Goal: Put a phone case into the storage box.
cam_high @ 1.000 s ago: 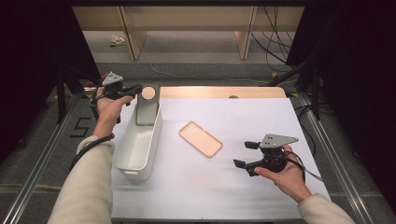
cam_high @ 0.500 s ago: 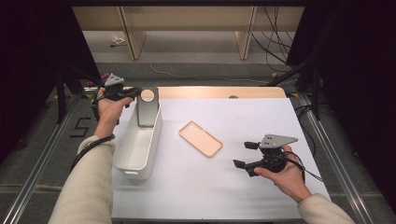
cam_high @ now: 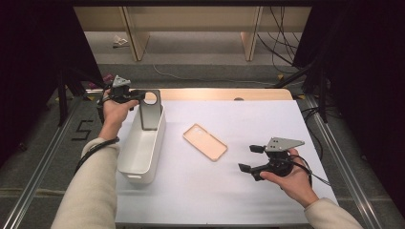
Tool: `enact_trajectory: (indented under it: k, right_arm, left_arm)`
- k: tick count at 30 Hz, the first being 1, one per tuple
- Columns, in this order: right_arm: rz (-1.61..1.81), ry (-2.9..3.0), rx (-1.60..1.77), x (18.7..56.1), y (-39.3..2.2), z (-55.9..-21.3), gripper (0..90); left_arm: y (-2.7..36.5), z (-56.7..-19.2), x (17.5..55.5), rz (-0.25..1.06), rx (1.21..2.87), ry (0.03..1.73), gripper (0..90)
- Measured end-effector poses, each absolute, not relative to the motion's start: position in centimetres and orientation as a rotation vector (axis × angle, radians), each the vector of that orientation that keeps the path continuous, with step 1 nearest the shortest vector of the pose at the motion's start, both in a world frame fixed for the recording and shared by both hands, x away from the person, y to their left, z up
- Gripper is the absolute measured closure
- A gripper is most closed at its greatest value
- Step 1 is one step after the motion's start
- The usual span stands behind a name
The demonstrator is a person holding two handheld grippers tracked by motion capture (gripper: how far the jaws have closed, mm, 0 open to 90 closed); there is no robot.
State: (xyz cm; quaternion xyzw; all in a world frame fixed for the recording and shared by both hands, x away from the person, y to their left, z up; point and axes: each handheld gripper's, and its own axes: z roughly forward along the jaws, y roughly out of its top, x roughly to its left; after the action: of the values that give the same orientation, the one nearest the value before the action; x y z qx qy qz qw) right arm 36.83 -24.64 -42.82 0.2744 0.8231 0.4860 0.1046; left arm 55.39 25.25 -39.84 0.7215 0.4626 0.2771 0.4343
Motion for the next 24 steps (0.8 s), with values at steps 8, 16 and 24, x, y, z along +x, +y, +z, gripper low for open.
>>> enact_trajectory:
  k: [8, 16, 24]
  right_arm:
    - [1.434, 2.425, 0.811, 36.8, -24.6, -42.9, 17.0]
    - [1.427, 2.423, 0.810, 36.8, -24.7, -42.8, 16.9]
    - [1.421, 2.422, 0.810, 36.8, -24.6, -42.7, 16.9]
  left_arm:
    - [25.3, -39.8, 55.2, 0.687, 1.783, 1.212, 46.8]
    - [25.6, -39.3, 53.7, 0.682, 1.811, 1.232, 19.7]
    - [26.0, -38.4, 51.0, 0.671, 1.828, 1.245, 4.4]
